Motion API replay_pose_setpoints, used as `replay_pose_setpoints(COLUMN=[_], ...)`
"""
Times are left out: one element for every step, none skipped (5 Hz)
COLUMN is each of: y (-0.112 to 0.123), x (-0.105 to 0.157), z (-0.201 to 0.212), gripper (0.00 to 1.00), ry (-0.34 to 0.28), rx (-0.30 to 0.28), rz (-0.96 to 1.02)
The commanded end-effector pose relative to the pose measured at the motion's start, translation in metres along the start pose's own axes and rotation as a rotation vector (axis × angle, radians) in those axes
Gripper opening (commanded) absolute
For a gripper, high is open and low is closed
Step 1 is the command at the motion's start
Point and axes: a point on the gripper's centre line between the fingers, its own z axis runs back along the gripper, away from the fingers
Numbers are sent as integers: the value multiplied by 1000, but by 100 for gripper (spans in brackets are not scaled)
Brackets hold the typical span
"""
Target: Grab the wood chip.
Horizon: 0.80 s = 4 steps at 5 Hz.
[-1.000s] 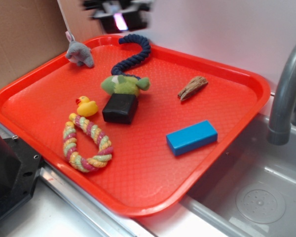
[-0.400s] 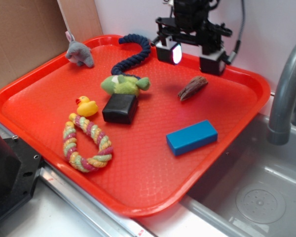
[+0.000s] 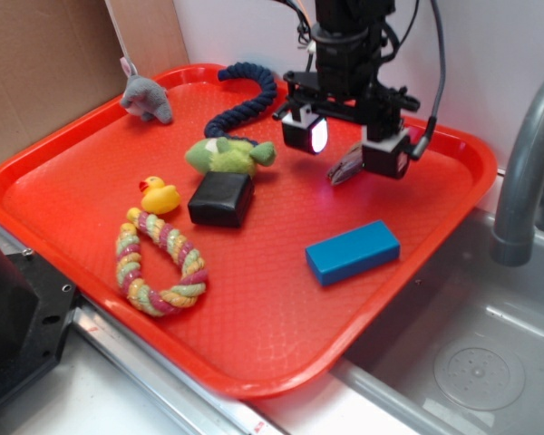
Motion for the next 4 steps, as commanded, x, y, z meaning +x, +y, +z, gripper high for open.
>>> replay_pose_setpoints(y=[10,7,11,34], x=[12,9,8,4], z=[-14,-7,8,42], gripper=[0,0,0,0], ry=[-3,-23,-37,-103], rx=[-18,-34,-36,28], rz=[21,-6,-29,-27])
